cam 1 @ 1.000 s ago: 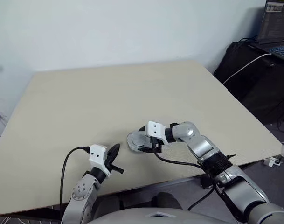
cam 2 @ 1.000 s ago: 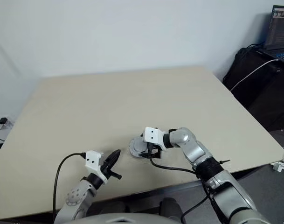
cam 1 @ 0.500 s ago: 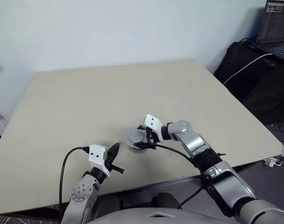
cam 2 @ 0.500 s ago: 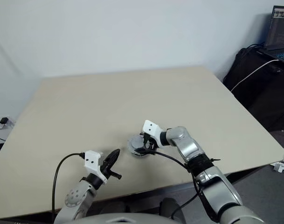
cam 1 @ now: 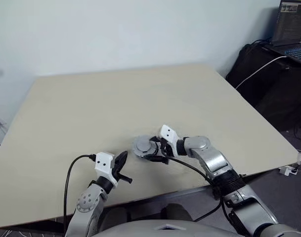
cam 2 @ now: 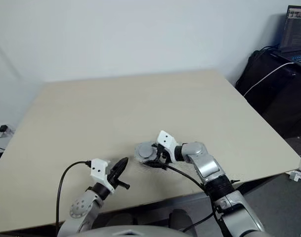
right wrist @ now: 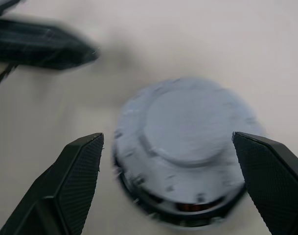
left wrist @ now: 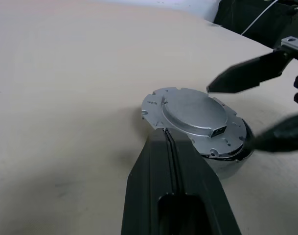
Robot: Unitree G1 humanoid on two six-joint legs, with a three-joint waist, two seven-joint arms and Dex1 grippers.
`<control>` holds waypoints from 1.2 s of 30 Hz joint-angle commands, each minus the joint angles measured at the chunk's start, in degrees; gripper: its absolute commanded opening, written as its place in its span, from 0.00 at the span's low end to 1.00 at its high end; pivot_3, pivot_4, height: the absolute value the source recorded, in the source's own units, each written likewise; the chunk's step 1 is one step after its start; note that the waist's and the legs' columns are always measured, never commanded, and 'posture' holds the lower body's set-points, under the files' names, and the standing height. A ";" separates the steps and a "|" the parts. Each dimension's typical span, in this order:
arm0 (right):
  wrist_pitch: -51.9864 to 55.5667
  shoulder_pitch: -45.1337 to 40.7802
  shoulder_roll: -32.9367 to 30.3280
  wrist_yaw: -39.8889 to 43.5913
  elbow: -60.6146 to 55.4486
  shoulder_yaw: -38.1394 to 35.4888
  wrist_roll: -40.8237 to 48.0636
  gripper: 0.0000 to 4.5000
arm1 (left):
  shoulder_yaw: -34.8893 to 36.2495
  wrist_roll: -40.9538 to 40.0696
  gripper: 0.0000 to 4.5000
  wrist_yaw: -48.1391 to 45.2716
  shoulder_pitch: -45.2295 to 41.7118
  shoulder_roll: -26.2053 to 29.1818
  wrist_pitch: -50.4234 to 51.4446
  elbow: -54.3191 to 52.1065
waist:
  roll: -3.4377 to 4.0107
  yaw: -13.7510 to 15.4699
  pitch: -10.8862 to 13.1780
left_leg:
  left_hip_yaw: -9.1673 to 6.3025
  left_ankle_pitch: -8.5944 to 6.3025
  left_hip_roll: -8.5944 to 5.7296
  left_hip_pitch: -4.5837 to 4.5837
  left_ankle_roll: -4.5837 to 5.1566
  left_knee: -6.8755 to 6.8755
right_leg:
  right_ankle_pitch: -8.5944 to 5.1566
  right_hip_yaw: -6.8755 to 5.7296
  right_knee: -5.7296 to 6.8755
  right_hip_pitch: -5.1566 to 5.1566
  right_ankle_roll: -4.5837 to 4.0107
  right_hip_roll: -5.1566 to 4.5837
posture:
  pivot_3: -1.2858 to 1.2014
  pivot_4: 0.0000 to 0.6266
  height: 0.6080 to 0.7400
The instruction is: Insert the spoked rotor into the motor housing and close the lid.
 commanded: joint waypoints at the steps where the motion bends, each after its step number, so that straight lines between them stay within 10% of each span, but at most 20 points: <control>1: 0.48 -0.75 1.57 -2.88 -2.02 -3.06 2.17 0.99 | -0.13 -0.40 0.00 -0.28 -0.82 -0.06 -0.40 -2.52 | 0.00 0.00 0.00 | 0.00 0.00 0.00 0.00 0.00 0.00 | 0.00 0.00 0.00 0.00 0.00 0.00 | 0.52 0.00 1.00; 36: -0.34 -1.42 7.67 -7.05 4.80 0.67 0.16 0.99 | 0.30 -0.40 0.00 -0.06 -0.38 -0.10 -0.80 -2.52 | 0.01 -0.19 0.00 | -0.01 0.00 -0.01 -0.01 0.00 0.00 | 0.00 0.01 -0.01 0.00 0.00 0.00 | 0.52 0.00 1.00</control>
